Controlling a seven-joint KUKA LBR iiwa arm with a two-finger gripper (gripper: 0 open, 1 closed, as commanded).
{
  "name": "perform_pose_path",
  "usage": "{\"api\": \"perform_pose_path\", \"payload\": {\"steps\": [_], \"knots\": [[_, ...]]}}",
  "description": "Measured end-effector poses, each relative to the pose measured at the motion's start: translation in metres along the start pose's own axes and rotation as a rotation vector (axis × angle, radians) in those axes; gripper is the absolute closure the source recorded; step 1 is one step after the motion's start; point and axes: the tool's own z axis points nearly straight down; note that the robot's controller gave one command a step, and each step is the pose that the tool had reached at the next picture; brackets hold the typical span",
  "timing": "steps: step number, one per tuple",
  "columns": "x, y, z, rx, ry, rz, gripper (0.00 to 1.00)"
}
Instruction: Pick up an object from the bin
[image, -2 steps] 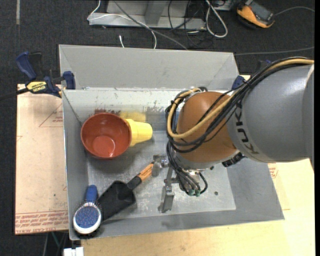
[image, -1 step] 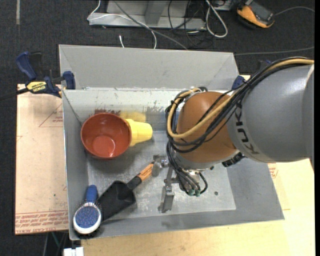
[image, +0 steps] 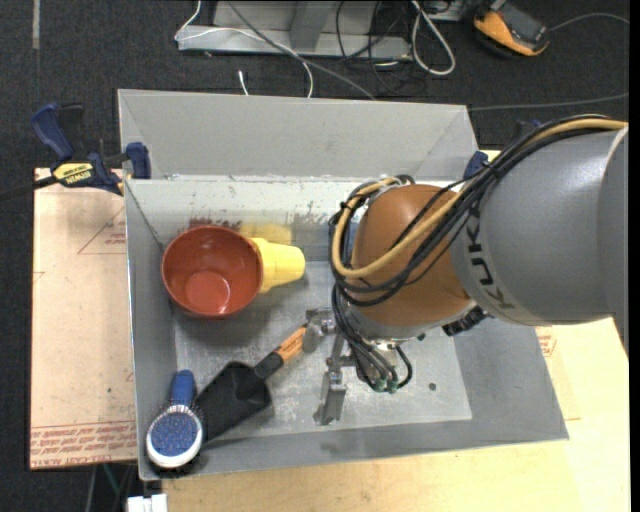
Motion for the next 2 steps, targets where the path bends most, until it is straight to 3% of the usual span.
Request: {"api": "perform_pose_path", "payload": {"steps": [1, 2], "knots": [[-0.007, 0.025, -0.076, 0.002, 0.003, 0.297, 0.00], [-0.002, 0.045, 0.001, -0.001, -0.001, 0.064, 0.00]]}}
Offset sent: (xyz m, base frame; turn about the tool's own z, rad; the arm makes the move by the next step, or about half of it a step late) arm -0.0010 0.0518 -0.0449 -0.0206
